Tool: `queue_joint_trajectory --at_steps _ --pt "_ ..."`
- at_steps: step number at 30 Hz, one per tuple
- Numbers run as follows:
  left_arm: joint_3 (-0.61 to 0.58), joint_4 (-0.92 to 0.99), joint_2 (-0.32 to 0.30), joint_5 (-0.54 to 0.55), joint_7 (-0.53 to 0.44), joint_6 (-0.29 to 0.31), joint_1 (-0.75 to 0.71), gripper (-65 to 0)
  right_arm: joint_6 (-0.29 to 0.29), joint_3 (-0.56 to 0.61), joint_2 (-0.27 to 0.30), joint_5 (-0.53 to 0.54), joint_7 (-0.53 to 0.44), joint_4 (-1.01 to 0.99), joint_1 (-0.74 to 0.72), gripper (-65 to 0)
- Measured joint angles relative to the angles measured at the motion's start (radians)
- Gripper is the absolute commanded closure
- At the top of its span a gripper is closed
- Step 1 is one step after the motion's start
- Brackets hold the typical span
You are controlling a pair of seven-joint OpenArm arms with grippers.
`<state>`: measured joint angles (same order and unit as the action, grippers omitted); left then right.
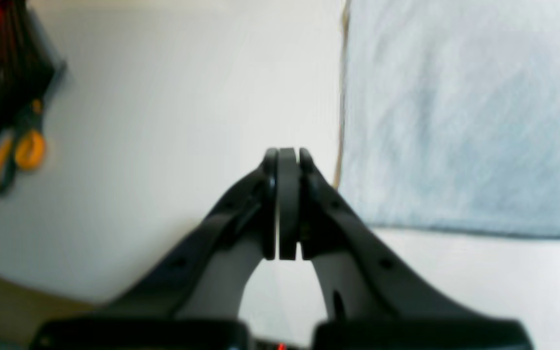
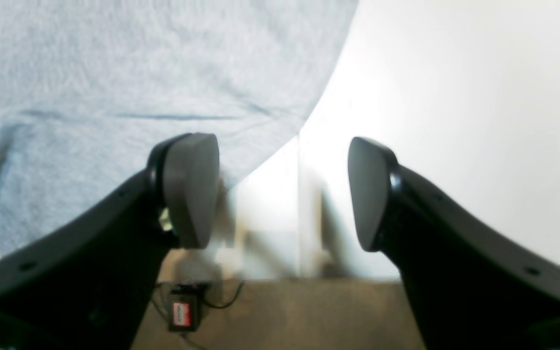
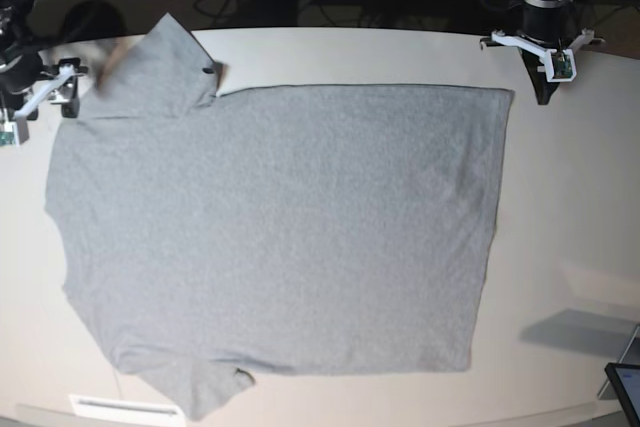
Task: Fold the T-shirt properly
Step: 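Move both grippers over the grey shirt's two shoulder corners, then lower both grippers and pinch the shirt's shoulder edges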
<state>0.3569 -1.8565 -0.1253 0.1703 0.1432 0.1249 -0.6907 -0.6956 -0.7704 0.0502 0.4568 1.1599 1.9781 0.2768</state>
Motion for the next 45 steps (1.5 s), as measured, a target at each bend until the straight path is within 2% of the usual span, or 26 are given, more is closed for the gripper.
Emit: queue_joint_trajectory --at_steps 3,6,10,13,18,21,25,28,31,35,40,45 --pt "-0.002 0.042 0.0 0.001 -0.014 0.007 0.01 0.0 -0.003 0.084 -0.01 -0.009 -0.059 -0.006 0.027 -39.9" --pt "0.003 0.055 0.0 0.0 -0.008 0.003 0.01 0.0 -0.003 0.085 -0.031 -0.018 -0.081 -0.065 0.021 -39.9" --pt "0.002 0.054 0.0 0.0 -0.013 0.005 0.023 0.0 0.0 0.078 -0.031 -0.031 -0.079 -0.091 0.028 -40.0" --pt "0.005 0.054 0.0 0.0 -0.012 0.004 0.019 0.0 -0.001 0.079 -0.032 -0.014 -0.117 -0.091 0.022 -40.2" --pt "0.005 0.054 0.0 0.0 -0.012 0.004 0.023 0.0 0.0 0.002 -0.033 -0.014 -0.098 -0.113 -0.019 -40.6" --pt "0.005 0.054 0.0 0.0 -0.012 0.005 0.023 0.0 -0.001 -0.075 -0.033 0.097 -0.013 -0.193 -0.068 -40.6" --pt "0.005 0.054 0.0 0.0 -0.012 0.004 0.023 0.0 0.0 -0.115 -0.006 0.203 0.061 -0.26 -0.074 -40.6" --pt "0.005 0.054 0.0 0.0 -0.012 0.004 0.023 0.0 0.0 -0.116 0.002 0.258 0.043 -0.278 -0.079 -40.6" --pt "0.006 0.054 -0.002 0.0 -0.012 0.003 0.023 0.0 0.0 -0.116 0.004 0.251 0.043 -0.322 -0.082 -40.6" --pt "0.006 0.054 -0.002 0.0 -0.012 0.004 0.023 0.0 -0.001 -0.126 0.044 0.27 0.028 -0.403 -0.095 -40.3" --pt "0.006 0.054 -0.003 0.0 -0.012 0.003 0.022 0.0 -0.003 -0.12 0.069 0.27 -0.015 -0.44 -0.099 -40.2" --pt "0.007 0.054 -0.003 0.0 -0.012 0.004 0.022 0.0 -0.004 -0.119 0.076 0.281 -0.03 -0.47 -0.105 -40.2"
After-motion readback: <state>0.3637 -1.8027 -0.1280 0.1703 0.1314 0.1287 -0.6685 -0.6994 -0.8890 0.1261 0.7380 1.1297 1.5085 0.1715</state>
